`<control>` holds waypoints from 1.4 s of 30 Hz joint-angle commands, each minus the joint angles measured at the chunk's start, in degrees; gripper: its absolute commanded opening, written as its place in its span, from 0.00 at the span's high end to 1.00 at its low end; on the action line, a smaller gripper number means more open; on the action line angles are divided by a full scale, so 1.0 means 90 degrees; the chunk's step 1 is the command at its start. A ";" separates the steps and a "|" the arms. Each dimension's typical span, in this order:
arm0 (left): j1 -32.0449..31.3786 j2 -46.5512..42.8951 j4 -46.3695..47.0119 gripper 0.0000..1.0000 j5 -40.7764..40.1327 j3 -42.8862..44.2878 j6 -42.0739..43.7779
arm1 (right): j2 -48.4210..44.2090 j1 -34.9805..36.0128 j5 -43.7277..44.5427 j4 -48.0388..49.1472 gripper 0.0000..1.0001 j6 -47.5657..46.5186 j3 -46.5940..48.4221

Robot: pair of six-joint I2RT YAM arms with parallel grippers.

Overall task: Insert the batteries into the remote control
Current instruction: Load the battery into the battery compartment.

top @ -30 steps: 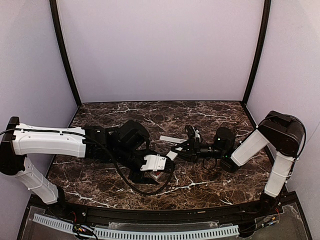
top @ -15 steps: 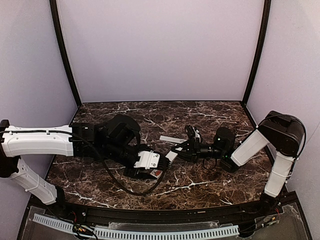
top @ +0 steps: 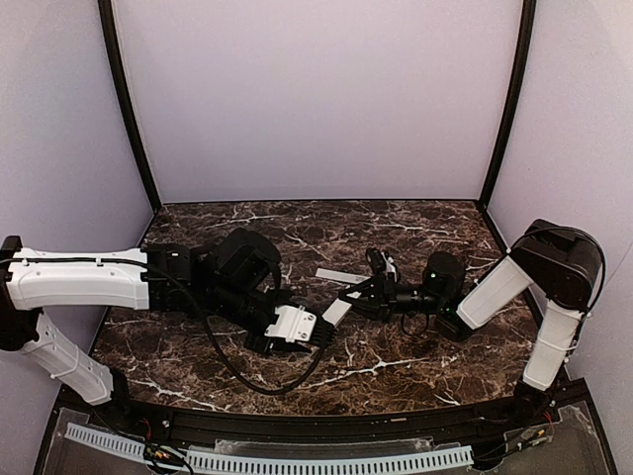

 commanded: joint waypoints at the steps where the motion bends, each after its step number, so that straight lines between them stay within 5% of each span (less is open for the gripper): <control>1: 0.0011 0.0102 -0.0244 0.72 0.0084 -0.0044 0.0153 | 0.0026 0.0070 -0.0107 0.0924 1.00 0.0054 -0.0015; 42: 0.0018 0.0494 -0.0174 0.87 -0.0211 0.0067 0.0225 | 0.0083 0.0163 -0.0148 0.1187 1.00 0.0213 0.0058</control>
